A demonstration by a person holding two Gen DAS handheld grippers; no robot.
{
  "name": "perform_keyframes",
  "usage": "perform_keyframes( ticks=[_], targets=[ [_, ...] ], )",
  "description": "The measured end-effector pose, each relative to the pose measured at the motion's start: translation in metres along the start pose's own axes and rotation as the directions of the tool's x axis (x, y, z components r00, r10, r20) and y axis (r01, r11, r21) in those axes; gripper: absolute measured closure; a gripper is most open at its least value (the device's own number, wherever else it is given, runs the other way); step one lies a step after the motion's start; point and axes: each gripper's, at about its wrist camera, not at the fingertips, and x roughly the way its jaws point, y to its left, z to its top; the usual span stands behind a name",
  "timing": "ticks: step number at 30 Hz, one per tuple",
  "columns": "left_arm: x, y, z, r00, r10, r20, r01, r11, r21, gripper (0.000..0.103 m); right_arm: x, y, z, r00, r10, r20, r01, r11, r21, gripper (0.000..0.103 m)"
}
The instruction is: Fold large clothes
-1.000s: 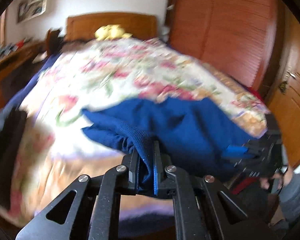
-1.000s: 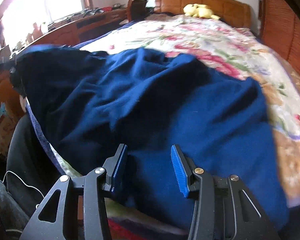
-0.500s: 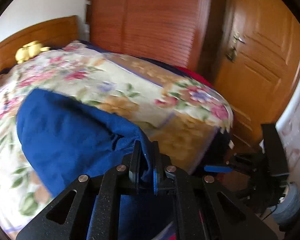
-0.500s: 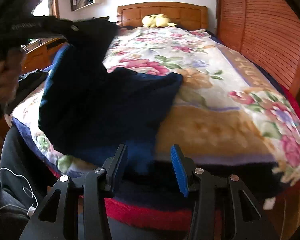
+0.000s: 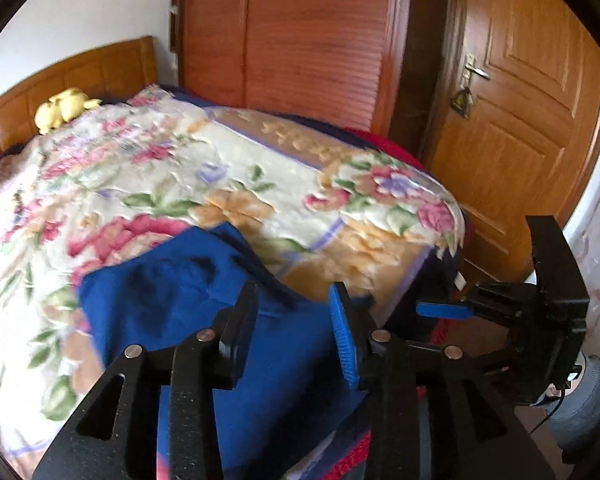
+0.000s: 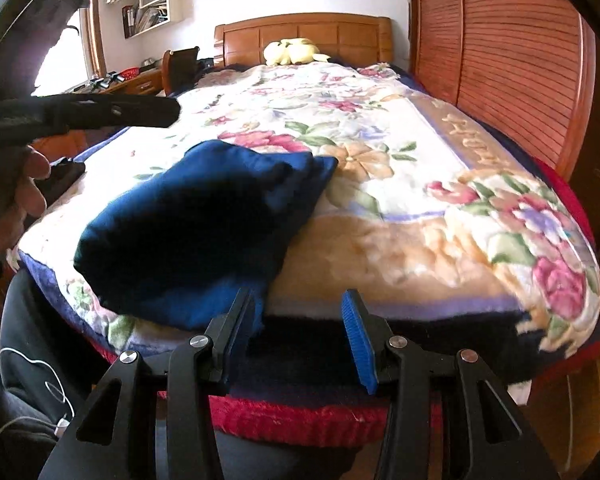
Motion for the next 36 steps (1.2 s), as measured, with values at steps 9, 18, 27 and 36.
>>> perform_keyframes(
  ticks=[9,18,27,36],
  targets=[
    [-0.036,0.057,-0.024,0.996,0.082,0.039,-0.078,0.993,-0.085,0.062,0.007,0.02,0.046,0.998,0.052,0.046,-0.049,0.996,-0.078,0.056],
    [-0.042,0.109,-0.066,0.987,0.16,0.01,-0.155,0.97,-0.187,0.062,0.057,0.038,0.072,0.995,0.099,0.0,-0.099,0.992,-0.076,0.055],
    [-0.027,0.137,-0.1,0.983,0.178,-0.031,-0.181,0.957,-0.227,0.062,0.081,0.04,0.069,0.994,0.085,-0.071,-0.088,0.996,-0.031,0.043],
    [-0.02,0.146,-0.111,0.985,0.167,-0.05,-0.174,0.954,-0.246,0.062,0.092,0.039,0.06,0.986,0.077,-0.145,-0.079,0.997,-0.007,0.041]
  ],
)
